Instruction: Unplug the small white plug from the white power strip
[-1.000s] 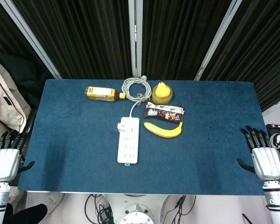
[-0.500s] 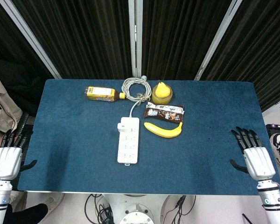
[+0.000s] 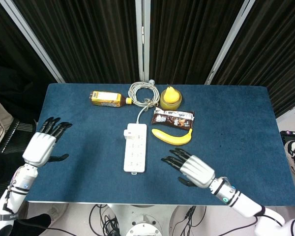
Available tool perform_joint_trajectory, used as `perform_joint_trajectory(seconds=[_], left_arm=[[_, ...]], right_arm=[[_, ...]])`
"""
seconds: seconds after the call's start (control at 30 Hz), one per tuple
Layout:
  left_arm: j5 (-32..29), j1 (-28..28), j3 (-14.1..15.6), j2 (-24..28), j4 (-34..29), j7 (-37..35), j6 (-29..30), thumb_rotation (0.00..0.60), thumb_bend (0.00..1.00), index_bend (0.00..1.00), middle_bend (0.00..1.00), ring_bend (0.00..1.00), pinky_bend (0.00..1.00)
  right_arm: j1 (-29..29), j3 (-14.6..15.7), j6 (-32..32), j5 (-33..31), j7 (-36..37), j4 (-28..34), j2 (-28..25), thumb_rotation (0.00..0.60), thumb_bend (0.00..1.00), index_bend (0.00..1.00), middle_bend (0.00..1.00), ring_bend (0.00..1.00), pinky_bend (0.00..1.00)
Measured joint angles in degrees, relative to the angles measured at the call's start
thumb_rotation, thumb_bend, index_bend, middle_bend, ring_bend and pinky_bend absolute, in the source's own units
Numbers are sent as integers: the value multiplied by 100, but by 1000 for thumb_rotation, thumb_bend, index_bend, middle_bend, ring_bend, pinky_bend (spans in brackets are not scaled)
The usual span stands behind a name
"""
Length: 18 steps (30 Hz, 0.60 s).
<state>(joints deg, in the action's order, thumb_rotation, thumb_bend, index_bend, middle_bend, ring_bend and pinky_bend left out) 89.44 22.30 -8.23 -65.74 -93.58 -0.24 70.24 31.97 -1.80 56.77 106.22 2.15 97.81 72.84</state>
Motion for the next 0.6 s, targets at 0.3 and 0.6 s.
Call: perform_joint_trajectory(seconds=[0.3,0.6], left_arm=[[42,1141,-200,-318,334,-532,-1205,600,0,164,170,52,86],[-31,2167,-283,-943,1003,-851,-2199,600,8,182,183,80,122]], right_arm=[[968,-168,-993,-310,107,-412,1072,600,351,92,163,0,116],[1340,-239,-1295,-831,224,-1037,1701,600,353,93,164,0,116]])
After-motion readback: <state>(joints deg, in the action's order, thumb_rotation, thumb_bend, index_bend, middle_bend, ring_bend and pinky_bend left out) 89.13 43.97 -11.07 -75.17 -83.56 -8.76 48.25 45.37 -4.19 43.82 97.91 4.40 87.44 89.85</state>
